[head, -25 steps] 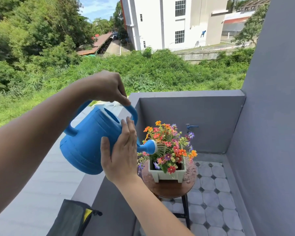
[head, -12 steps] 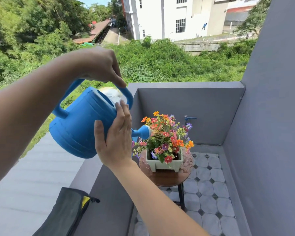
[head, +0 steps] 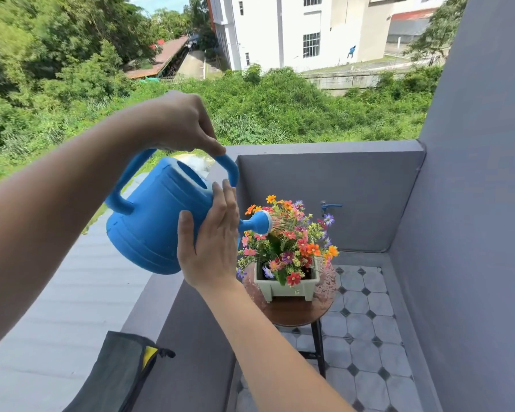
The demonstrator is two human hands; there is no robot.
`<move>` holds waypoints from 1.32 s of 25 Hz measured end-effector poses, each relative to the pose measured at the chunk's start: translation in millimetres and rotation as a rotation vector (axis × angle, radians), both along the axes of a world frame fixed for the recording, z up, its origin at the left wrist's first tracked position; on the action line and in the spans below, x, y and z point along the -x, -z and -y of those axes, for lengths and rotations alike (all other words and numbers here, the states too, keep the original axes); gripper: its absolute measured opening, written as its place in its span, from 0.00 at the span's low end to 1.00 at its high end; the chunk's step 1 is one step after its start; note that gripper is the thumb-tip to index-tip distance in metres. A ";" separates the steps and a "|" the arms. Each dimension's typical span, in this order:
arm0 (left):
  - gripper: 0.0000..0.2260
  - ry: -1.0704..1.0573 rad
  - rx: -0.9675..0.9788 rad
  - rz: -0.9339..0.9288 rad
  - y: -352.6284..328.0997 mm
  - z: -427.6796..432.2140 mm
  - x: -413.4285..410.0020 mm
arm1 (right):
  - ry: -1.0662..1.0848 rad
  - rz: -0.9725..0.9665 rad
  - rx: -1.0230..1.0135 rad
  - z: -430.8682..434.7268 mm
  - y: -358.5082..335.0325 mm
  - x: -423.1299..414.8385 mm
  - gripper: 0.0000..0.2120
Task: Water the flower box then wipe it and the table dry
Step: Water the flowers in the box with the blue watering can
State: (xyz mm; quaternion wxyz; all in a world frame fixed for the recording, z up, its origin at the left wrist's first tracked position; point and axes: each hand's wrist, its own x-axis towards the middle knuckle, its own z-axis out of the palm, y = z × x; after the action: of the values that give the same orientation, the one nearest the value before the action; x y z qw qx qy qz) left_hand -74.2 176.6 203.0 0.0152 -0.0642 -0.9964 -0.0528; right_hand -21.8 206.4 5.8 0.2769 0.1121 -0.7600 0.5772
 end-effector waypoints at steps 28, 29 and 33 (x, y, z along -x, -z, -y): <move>0.13 -0.059 0.049 0.030 -7.7 -3.2 -9.0 | -0.014 -0.034 0.167 8.6 -6.0 -15.1 0.27; 0.13 -0.055 0.055 0.040 -6.0 -5.3 -7.4 | -0.006 -0.033 0.167 7.5 -4.2 -14.7 0.27; 0.13 -0.033 0.032 0.040 -1.6 -12.3 3.2 | 0.052 -0.048 0.162 0.3 1.0 -2.8 0.27</move>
State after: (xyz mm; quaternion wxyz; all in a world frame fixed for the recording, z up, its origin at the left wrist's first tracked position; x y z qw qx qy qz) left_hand -77.5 188.8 204.6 -0.0050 -0.0467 -0.9982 -0.0381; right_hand -19.0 206.2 4.7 0.3181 0.0833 -0.7066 0.6265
